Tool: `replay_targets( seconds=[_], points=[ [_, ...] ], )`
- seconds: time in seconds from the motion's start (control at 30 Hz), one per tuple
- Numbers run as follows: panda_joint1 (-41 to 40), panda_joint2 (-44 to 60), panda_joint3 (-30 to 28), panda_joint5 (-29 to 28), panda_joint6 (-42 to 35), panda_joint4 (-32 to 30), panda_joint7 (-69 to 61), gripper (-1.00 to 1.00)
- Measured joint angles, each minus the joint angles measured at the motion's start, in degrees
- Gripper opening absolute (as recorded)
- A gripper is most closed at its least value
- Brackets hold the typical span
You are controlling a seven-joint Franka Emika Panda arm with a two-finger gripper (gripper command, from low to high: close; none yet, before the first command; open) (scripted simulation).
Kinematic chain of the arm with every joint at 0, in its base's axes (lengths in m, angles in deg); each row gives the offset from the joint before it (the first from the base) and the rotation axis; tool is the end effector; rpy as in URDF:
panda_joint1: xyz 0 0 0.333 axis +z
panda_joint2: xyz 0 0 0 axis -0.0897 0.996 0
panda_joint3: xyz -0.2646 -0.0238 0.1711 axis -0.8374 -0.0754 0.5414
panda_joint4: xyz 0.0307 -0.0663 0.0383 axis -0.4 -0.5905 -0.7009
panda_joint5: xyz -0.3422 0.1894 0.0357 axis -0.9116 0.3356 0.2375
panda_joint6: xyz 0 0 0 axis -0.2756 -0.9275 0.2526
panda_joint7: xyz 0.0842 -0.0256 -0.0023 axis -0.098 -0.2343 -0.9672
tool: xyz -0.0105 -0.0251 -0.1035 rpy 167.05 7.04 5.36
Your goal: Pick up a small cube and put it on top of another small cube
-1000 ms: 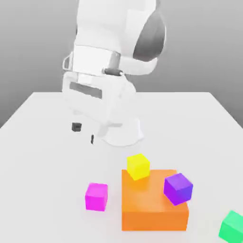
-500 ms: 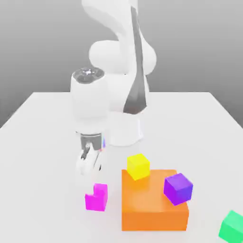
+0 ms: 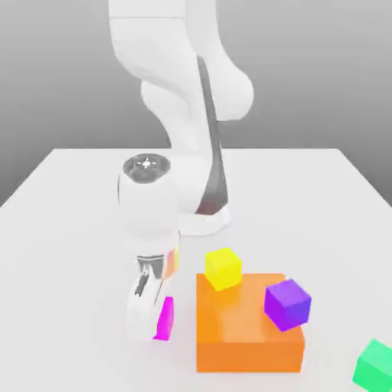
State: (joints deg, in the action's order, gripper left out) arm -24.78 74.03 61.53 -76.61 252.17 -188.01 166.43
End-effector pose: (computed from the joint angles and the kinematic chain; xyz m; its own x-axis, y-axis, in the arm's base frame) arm 0.3664 -0.0700 0.1302 -0.7989 -0.6014 -0.0031 -0.6014 0.7989 -0.0016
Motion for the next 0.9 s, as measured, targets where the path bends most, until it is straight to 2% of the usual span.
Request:
replay_targets(
  seconds=[0.1, 0.23, 0.43, 0.63, 0.9],
  points=[
    [-2.14, -2.48, 2.66, 2.0, -1.94, -0.38, -1.4, -1.0],
    [-5.24, -7.57, 7.08, 7.36, -5.9, -1.29, -5.32, -1.0],
    [-5.74, -15.2, 9.54, 12.98, -12.16, -2.97, -9.98, -1.0],
    [-1.68, -25.93, 11.2, 13.19, -21.72, -4.96, -14.81, -1.0],
    [10.44, -42.06, 9.95, 21.53, -34.34, -7.86, -27.41, -1.0]
  ],
)
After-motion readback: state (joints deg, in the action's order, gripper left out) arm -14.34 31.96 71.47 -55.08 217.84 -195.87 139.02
